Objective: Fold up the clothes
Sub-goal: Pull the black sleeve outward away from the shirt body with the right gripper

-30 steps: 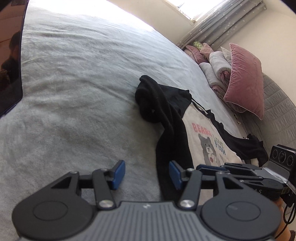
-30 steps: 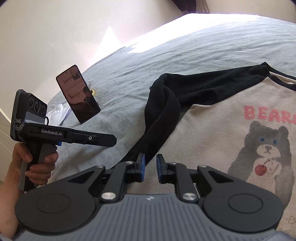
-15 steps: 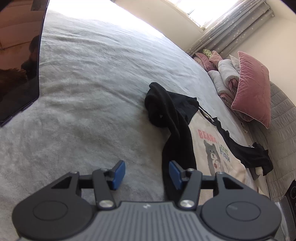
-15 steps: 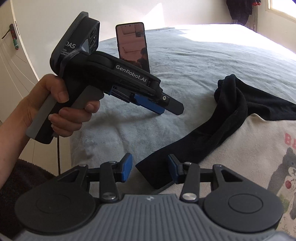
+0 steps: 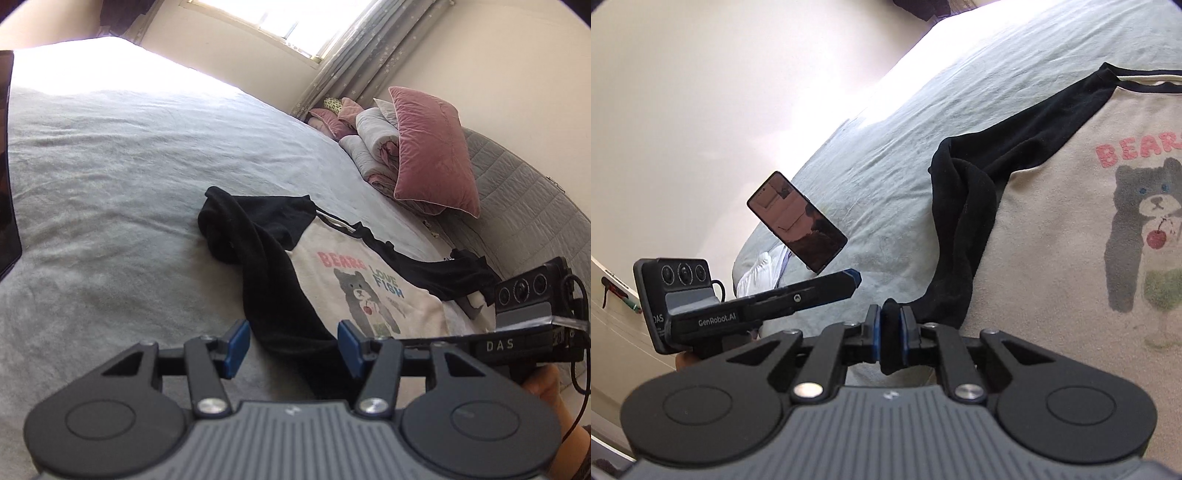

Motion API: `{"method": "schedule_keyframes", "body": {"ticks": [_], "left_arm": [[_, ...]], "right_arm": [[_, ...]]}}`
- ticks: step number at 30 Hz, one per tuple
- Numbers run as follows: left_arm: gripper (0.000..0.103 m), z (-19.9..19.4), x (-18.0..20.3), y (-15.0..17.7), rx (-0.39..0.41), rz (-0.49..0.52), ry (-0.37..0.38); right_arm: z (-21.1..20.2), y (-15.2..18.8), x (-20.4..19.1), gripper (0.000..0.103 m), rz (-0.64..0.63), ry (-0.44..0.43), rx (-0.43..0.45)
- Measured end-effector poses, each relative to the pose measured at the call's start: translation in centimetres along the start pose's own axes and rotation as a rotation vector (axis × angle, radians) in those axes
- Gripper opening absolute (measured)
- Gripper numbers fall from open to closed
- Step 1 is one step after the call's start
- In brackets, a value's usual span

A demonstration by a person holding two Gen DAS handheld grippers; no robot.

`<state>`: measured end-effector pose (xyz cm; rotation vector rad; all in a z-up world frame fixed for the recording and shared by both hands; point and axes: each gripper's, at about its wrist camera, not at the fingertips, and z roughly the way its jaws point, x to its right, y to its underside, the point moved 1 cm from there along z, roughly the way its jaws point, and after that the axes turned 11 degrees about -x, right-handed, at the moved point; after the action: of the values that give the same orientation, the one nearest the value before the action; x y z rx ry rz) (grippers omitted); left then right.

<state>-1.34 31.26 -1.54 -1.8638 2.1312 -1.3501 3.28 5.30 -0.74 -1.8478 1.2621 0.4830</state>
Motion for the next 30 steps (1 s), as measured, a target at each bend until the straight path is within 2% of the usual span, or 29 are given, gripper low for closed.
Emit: {"method": "schedule_keyframes", "body": {"ticks": [4,8,13,14,16,18,20,21,24,25,27,30], "left_arm": [[0.054,0.2,2.6,0.6,-0.03,0.137,0.049],[0.054,-0.1,4.4,1.0,-0.034,0.219,0.073],[0.051,0.2,6.3,0.7,-0.004,0.247,0.024],[0.05,0.4,6.5,0.7,0.002,0.253,0.002],[0.036,0.7,6.6,0.5,0.013,0.25,-0.035],[0.031,0.9,6.6,0.4,0.032,0.233,-0.066],[0.017,0.9,6.4,0.2,0.054,0.216,-0.094],[0.005,0.7,6.2,0.1,0.067,0.194,-0.112],[0.004,-0.3,5.9,-0.5,0.114,0.157,-0.201],[0.004,-0.7,5.8,-0.9,0.13,0.157,-0.239],[0.004,-2.2,5.2,-2.5,0.165,0.135,-0.303],[0.004,-4.5,3.9,-5.6,0.201,0.099,-0.358]], "right_arm": [[-1.5,0.0,-0.1,0.013,0.097,-0.078,0.076],[-2.3,-0.5,-0.7,0.013,0.109,-0.088,0.128],[-2.0,-1.5,-1.6,0.013,0.095,-0.108,0.136],[-2.0,-1.6,-1.9,0.013,0.091,-0.113,0.137],[-1.8,-1.8,-2.3,0.013,0.085,-0.123,0.141],[-1.6,-2.2,-2.6,0.013,0.078,-0.13,0.145],[-1.3,-2.5,-2.9,0.013,0.073,-0.135,0.146],[-1.2,-2.7,-2.9,0.013,0.07,-0.137,0.148],[-1.0,-3.3,-2.9,0.013,0.055,-0.158,0.157],[-1.0,-3.5,-2.9,0.017,0.051,-0.168,0.16],[-1.4,-4.5,-2.5,0.018,0.037,-0.181,0.173],[-1.9,-6.1,-1.5,0.018,0.022,-0.118,0.209]]}}
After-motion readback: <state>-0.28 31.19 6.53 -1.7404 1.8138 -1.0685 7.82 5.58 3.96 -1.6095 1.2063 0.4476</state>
